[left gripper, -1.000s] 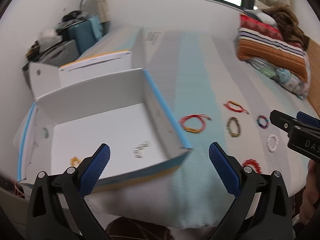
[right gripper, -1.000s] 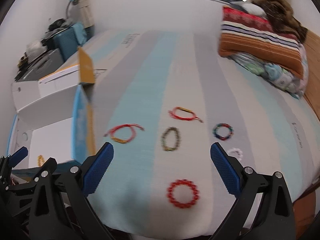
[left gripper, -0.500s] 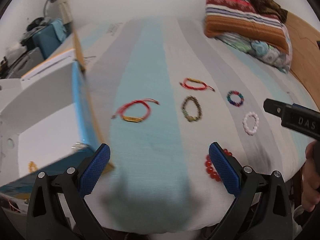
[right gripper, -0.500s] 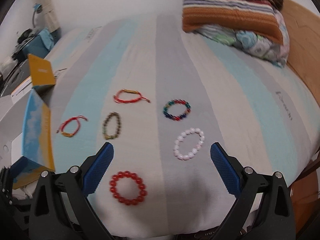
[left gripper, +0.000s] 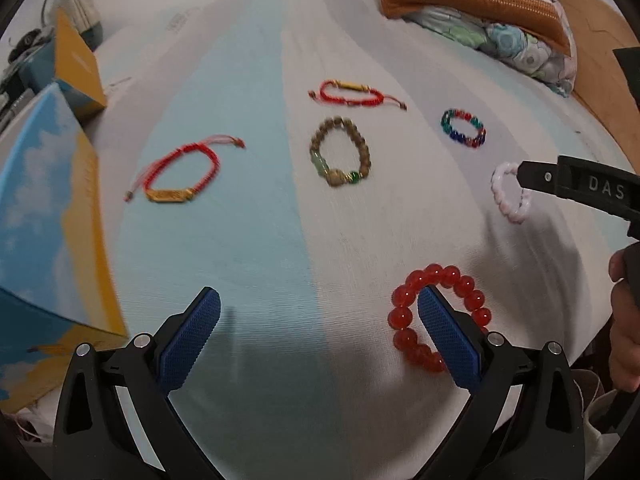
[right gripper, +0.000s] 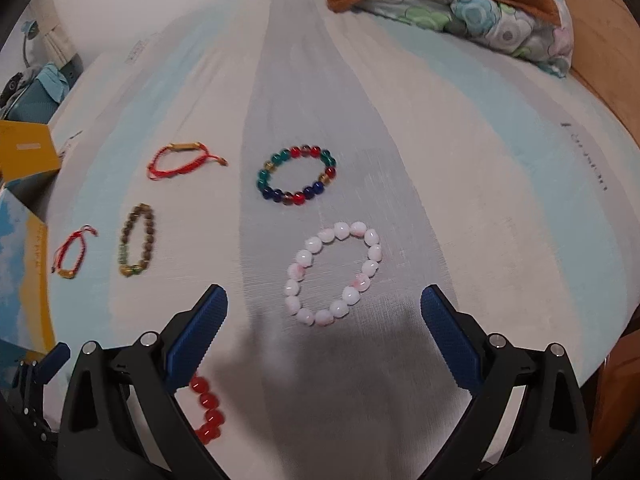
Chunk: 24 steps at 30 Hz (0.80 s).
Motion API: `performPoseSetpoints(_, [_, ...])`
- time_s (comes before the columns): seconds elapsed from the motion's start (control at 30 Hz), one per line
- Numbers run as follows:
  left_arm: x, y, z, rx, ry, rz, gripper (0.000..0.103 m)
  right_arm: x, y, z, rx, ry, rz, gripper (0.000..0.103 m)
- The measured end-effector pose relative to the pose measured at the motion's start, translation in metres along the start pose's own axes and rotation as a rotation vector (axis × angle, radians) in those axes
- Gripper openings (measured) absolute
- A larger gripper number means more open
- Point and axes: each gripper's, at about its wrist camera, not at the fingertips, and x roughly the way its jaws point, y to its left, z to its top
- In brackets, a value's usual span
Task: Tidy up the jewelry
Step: 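Move both tools back over the remaining bracelets on the bed, then grasp the red bead bracelet with the left tool while the right tool grasps the pink-white bracelet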
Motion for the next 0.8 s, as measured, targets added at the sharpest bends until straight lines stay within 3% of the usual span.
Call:
performPoseSetpoints(0.37, [0.030, -0.010, -0.006, 0.036, 0.015, -0.011, 0.097, 0.030, -0.021, 0.002, 0.058, 0.034, -0.020, 0.093])
performPoseSetpoints(0.63, [0.033, -0.012, -0.006, 0.031, 0.004, -0.006, 0.097, 0.046, -0.023, 0.001, 0.077, 0.065, -0.060, 0.074])
performPoseSetpoints(0.73, [0.030, -0.011, -0.007, 0.026, 0.004, -0.014, 0.095, 0.048, -0.021, 0.001, 0.071, 0.062, -0.070, 0.072])
performPoseSetpoints(0.8, [0.028, -0.012, -0.007, 0.028, 0.004, -0.019, 0.093, 0.049, -0.020, 0.000, 0.072, 0.058, -0.071, 0.064])
